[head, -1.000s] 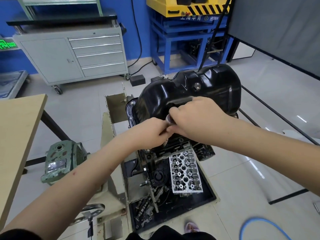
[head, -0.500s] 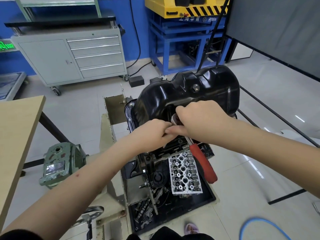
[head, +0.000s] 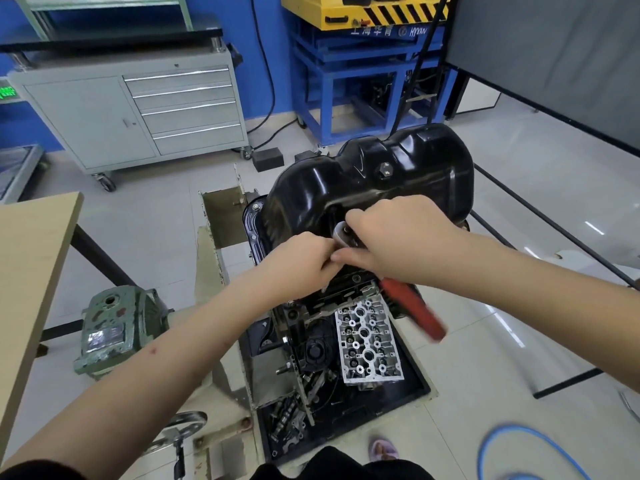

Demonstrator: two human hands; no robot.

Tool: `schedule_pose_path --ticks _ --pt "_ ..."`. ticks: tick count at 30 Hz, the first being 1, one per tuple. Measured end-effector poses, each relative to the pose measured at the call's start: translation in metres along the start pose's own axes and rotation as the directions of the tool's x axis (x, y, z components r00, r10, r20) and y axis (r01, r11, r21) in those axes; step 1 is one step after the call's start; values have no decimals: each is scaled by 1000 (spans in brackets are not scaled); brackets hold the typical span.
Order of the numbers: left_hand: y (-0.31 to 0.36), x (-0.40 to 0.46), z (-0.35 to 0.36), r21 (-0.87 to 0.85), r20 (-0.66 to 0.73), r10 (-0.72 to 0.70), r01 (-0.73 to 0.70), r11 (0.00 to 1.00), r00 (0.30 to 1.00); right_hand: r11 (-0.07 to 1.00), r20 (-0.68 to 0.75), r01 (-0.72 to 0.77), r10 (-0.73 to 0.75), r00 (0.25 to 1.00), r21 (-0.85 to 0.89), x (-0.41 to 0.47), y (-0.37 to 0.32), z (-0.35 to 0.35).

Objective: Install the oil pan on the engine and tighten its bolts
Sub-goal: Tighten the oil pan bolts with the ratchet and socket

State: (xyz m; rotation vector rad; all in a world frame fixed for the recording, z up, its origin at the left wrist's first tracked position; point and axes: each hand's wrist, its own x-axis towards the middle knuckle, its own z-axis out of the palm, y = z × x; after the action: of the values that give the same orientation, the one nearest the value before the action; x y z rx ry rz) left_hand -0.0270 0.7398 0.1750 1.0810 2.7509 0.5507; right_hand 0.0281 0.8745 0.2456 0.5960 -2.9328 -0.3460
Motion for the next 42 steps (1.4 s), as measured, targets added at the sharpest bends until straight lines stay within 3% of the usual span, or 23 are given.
schedule_pose_path --ticks 5,7,12,15,19,21,25,31,33,37,42 --pt "0 1 -1 14 54 53 -54 998 997 953 21 282 -282 959 -111 2 13 4" --pt "0 0 0 -5 50 42 -42 999 998 957 18 267 -266 964 -114 1 14 1" --pt "4 1 3 -14 23 -2 2 1000 1000 996 59 55 -51 997 -73 -2 2 -5" --pt "3 3 3 -25 13 21 -20 999 1000 984 -5 162 -163 987 -72 -1 5 3" --pt "0 1 0 -67 79 36 -31 997 996 945 16 292 -293 956 -144 1 10 4" --pt "0 0 -1 -93 82 18 -10 996 996 955 -7 250 -254 967 -156 2 7 3" --pt "2 1 -1 -97 56 -14 19 995 998 997 28 43 -41 999 -63 5 -1 -2" --pt "-3 4 0 -132 62 -16 24 991 998 945 12 288 -290 957 -157 5 9 5" --pt "-3 2 -1 -145 65 -10 20 989 998 947 -2 269 -273 962 -174 3 7 4" --pt "2 0 -3 -115 54 10 -4 993 999 992 31 82 -79 996 -93 1 -2 -1" --pt "2 4 -2 -101 105 -4 14 995 995 980 30 149 -147 989 -134 -2 -2 2"
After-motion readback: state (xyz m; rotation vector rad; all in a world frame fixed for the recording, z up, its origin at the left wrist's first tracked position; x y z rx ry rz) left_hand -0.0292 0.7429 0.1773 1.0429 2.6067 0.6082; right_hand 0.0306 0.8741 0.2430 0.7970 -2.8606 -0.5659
